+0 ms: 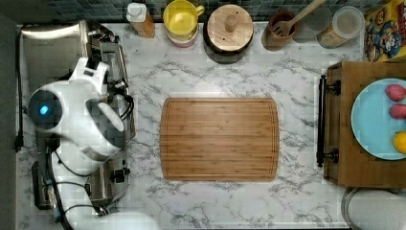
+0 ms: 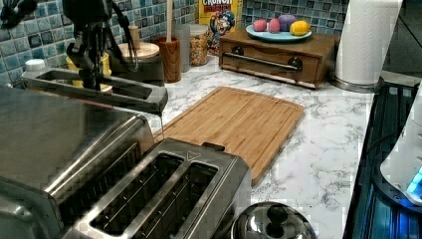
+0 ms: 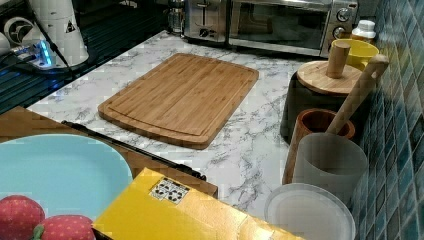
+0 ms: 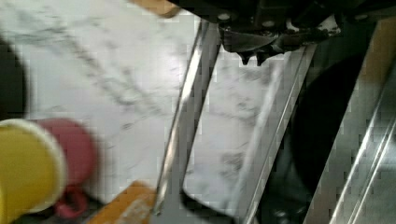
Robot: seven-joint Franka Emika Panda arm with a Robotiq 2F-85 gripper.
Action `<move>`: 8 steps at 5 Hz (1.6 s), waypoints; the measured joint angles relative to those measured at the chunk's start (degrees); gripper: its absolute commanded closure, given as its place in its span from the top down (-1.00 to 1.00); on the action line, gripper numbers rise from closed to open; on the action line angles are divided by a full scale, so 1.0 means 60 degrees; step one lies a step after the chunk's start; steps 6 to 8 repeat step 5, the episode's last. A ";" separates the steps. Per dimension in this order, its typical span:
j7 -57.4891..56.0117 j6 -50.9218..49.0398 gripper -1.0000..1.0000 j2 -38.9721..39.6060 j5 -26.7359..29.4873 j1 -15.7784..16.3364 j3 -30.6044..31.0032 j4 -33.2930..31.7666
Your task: Close the oven.
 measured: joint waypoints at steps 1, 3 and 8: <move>0.0905 0.0485 -1.00 -0.0716 -0.0103 0.0226 0.0261 -0.0821; -0.0713 0.0396 -1.00 -0.2210 0.3021 0.0047 0.0661 -0.1389; -0.0751 -0.0331 -1.00 -0.2741 0.3099 -0.0294 0.0507 -0.1082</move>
